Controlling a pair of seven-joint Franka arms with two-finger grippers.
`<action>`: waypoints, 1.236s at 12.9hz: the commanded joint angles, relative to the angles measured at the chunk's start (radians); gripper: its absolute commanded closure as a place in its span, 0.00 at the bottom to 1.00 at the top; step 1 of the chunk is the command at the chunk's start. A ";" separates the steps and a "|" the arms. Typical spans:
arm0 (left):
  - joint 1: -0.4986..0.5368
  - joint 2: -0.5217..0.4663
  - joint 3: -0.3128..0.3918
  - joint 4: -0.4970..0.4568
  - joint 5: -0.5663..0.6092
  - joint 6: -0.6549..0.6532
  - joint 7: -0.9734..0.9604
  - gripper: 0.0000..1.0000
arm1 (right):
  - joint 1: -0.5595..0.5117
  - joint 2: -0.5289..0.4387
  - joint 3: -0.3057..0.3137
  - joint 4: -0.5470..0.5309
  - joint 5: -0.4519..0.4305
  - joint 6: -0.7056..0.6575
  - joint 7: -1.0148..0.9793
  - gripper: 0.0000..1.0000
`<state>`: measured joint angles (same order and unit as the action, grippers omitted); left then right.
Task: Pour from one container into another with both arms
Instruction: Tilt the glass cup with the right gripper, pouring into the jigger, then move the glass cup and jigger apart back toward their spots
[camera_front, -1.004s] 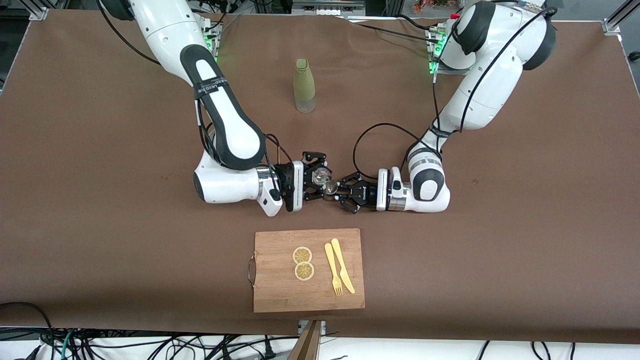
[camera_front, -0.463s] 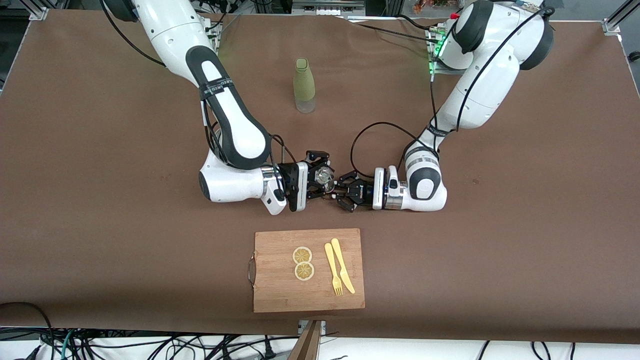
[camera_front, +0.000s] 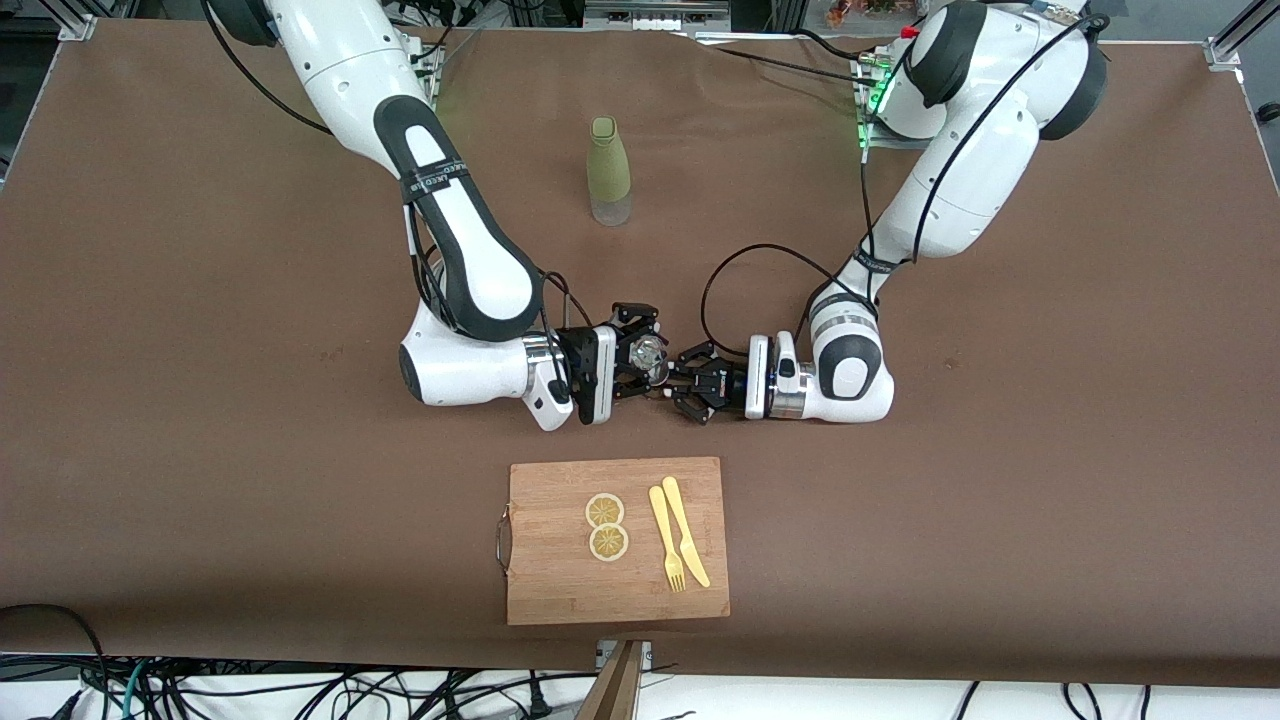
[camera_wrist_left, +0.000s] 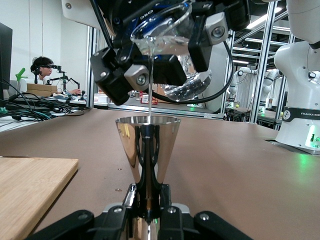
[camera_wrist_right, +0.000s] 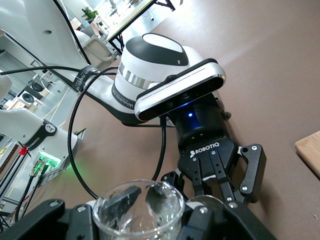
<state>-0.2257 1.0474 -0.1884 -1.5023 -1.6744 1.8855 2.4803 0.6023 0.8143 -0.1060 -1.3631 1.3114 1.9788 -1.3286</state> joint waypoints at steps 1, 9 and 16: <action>-0.009 -0.010 -0.002 -0.012 -0.044 0.021 0.034 1.00 | -0.009 -0.001 0.000 0.007 0.003 0.003 -0.078 0.82; 0.008 -0.017 0.029 -0.013 -0.031 0.007 0.040 1.00 | -0.041 -0.004 -0.001 0.002 0.088 -0.014 -0.348 0.82; 0.074 -0.033 0.133 -0.013 0.015 -0.135 0.049 1.00 | -0.202 -0.014 -0.020 0.001 0.048 -0.306 -0.447 0.82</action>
<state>-0.1682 1.0404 -0.0795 -1.4997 -1.6739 1.8000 2.5035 0.4529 0.8141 -0.1236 -1.3614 1.3754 1.7631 -1.7312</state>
